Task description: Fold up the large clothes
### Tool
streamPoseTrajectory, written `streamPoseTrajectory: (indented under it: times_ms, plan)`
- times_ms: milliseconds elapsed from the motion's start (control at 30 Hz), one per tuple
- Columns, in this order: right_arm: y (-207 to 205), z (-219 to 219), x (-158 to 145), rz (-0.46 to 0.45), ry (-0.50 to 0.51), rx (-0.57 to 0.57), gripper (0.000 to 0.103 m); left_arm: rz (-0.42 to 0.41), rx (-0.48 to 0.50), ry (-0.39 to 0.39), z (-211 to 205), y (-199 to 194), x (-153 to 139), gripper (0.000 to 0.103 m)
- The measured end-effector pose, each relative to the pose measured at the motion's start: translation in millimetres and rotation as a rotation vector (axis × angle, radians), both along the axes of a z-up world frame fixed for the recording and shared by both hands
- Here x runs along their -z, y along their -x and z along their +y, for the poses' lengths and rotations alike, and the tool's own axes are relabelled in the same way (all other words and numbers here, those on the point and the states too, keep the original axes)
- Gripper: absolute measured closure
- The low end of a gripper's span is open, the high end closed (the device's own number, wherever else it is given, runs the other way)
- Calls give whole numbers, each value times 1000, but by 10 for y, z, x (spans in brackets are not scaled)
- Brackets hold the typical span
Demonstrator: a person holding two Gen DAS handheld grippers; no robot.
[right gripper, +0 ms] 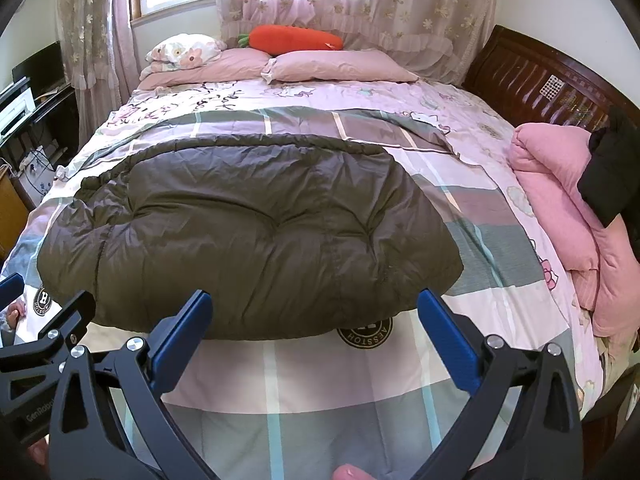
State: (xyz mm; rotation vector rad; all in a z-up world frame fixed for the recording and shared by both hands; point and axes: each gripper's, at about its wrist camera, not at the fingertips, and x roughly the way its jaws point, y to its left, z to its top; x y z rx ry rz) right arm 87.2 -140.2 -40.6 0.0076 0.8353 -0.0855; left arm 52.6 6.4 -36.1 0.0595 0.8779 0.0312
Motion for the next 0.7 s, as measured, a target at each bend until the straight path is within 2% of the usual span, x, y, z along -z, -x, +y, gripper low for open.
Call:
streamPoseTrajectory:
  times_ms: [233, 400, 700]
  plan:
    - [-1, -22, 7, 2, 3, -2, 1, 6, 13, 5, -3, 2, 13, 2]
    - [6, -79, 24, 2, 5, -2, 1, 29, 42, 61, 23, 0, 38, 2]
    - [11, -163, 48, 7, 8, 1, 1, 58, 65, 104, 6, -18, 70, 2]
